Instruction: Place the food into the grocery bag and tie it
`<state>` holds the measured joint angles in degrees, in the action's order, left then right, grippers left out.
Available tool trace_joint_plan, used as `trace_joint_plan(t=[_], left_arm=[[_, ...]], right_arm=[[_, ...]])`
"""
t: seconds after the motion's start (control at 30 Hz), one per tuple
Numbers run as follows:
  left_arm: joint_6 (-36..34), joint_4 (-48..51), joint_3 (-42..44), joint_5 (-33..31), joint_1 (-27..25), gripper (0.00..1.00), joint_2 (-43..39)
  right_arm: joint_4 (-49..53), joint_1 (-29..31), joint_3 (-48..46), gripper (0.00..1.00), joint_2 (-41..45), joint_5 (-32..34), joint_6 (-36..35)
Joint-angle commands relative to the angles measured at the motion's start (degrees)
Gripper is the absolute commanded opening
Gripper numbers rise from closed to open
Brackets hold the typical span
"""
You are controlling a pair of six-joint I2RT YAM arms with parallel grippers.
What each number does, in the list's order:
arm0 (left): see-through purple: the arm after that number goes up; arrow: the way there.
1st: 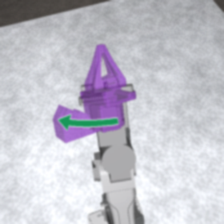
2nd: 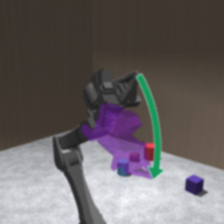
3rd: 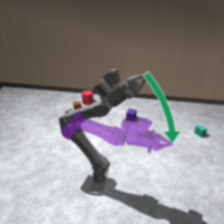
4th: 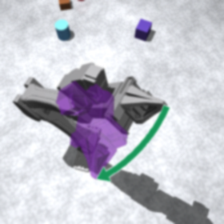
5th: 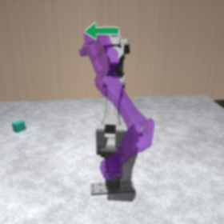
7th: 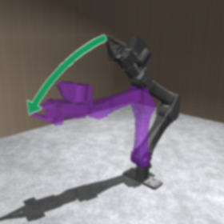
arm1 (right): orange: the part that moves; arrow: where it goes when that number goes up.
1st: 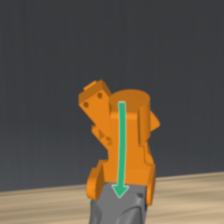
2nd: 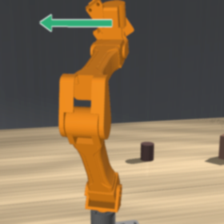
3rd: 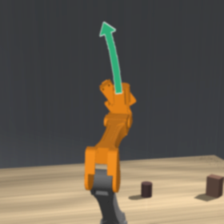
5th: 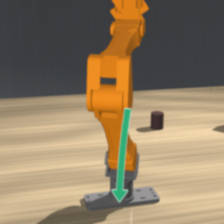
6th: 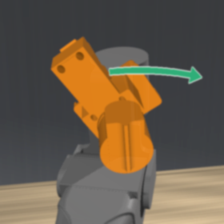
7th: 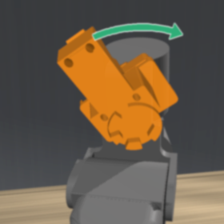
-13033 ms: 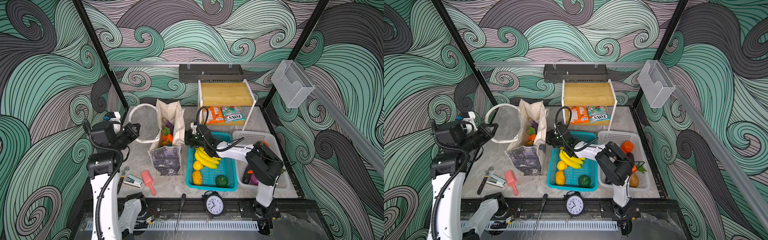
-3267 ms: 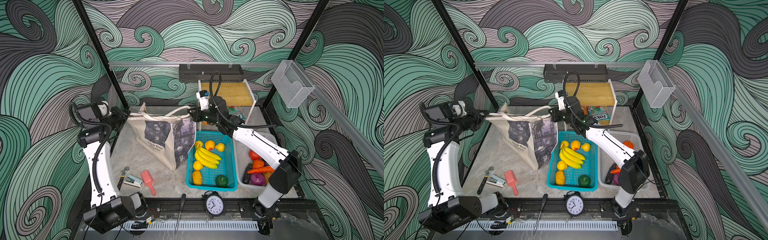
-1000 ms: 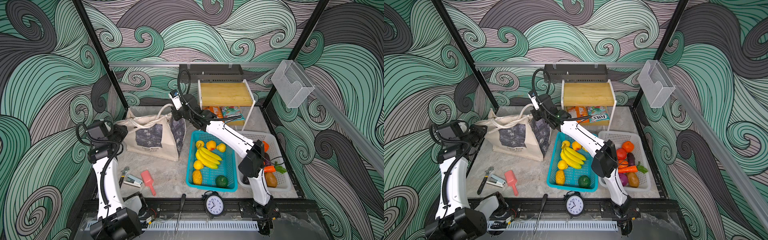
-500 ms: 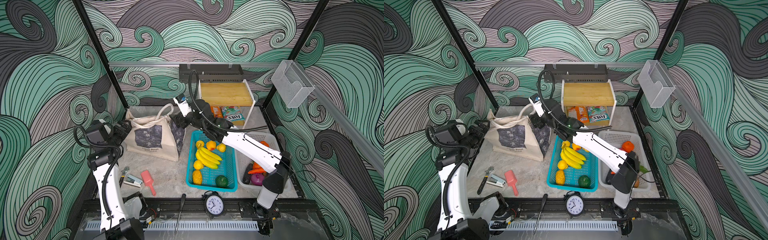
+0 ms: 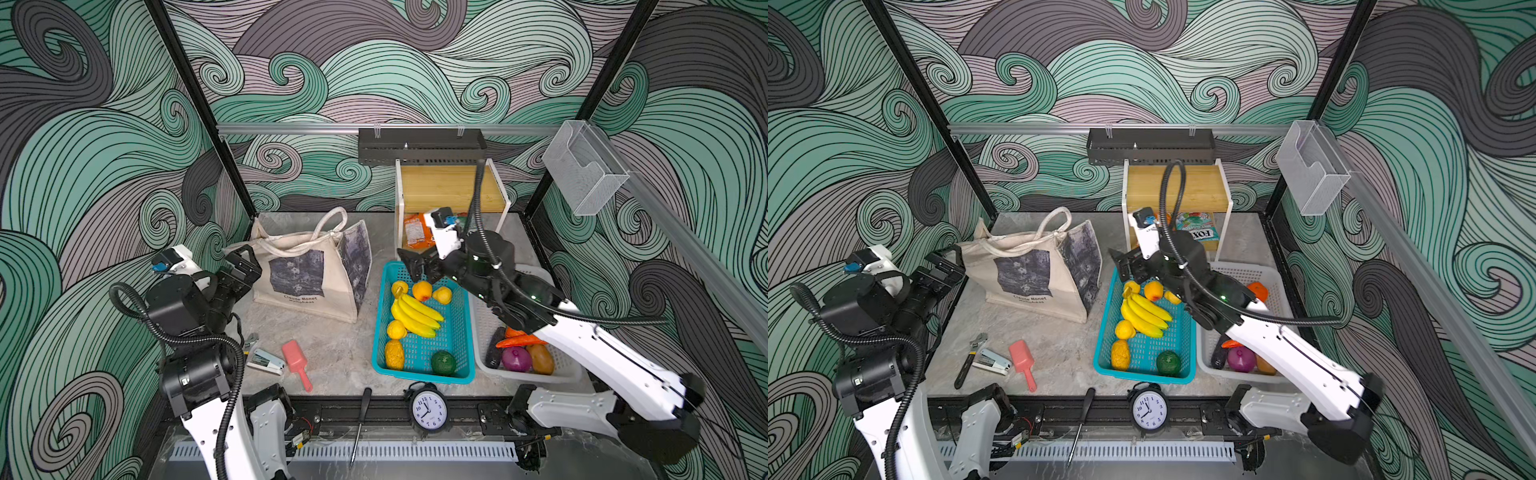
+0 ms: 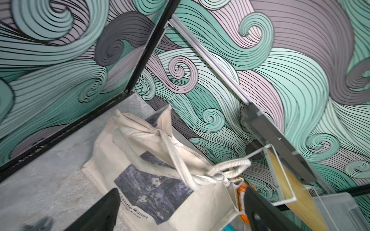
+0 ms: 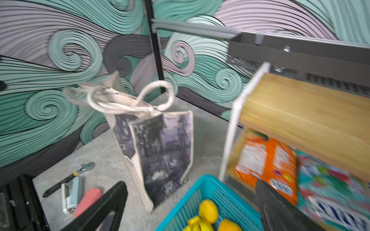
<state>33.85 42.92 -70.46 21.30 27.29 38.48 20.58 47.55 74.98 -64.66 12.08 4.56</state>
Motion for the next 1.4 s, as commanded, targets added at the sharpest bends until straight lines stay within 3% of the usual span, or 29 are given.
trace_joint_plan(t=[0.0, 0.1, 0.2, 0.37, 0.47, 0.57, 0.7, 0.77, 0.9, 0.97, 1.13, 1.23, 1.37], left_arm=[[-1.22, 1.95, 3.88, 5.84, -2.8, 0.99, -1.97], [-3.04, 0.56, 11.36, 2.74, -8.7, 0.99, -4.24], [-5.13, 2.91, 15.05, -5.99, -15.76, 0.99, -4.45], [-3.49, -1.55, 21.35, -20.2, -29.91, 0.99, -5.17], [-5.13, -6.66, 25.14, -22.27, -35.45, 0.99, -3.19], [-6.24, -14.69, 30.93, -28.31, -39.32, 0.99, 0.07], [-9.71, -20.88, 33.0, -38.18, -40.16, 0.99, 4.21], [-16.15, -26.75, 34.78, -40.68, -40.2, 0.99, 6.37], [-16.79, -29.42, 33.69, -48.95, -40.17, 0.99, 10.86], [-13.65, -30.9, 33.61, -56.23, -40.14, 0.99, 13.03], [-23.95, -47.55, 41.38, -56.98, -40.05, 0.99, 16.99], [-26.79, -53.64, 43.6, -58.69, -38.55, 0.98, 20.58], [-27.72, -60.58, 45.87, -52.97, -34.31, 0.99, 24.8]], right_arm=[[8.32, -5.78, -6.6, 1.0, 7.42, 4.36, 6.22], [7.88, -14.15, -15.77, 1.0, 14.76, 0.13, 10.63], [8.06, -21.21, -22.07, 1.0, 17.25, -3.12, 12.16], [6.17, -29.44, -28.08, 1.0, 16.08, -6.91, 13.64], [6.21, -33.79, -29.84, 1.0, 14.65, -3.43, 11.95], [5.17, -40.31, -30.52, 1.0, 10.39, -4.96, 14.17], [-2.44, -42.98, -34.48, 1.0, 7.42, -2.16, 12.43], [-9.62, -43.07, -38.96, 1.0, 7.55, 0.75, 9.79], [-25.78, -42.98, -48.42, 0.97, 10.84, -0.27, 5.9], [-34.87, -43.16, -53.18, 0.97, 12.96, 0.1, 2.99], [-36.15, -43.51, -51.93, 0.98, 7.44, 1.58, 0.63], [-43.18, -43.51, -54.01, 0.98, 3.04, 3.9, -1.12], [-49.95, -43.51, -54.97, 0.97, -2.8, 5.17, -3.32]])
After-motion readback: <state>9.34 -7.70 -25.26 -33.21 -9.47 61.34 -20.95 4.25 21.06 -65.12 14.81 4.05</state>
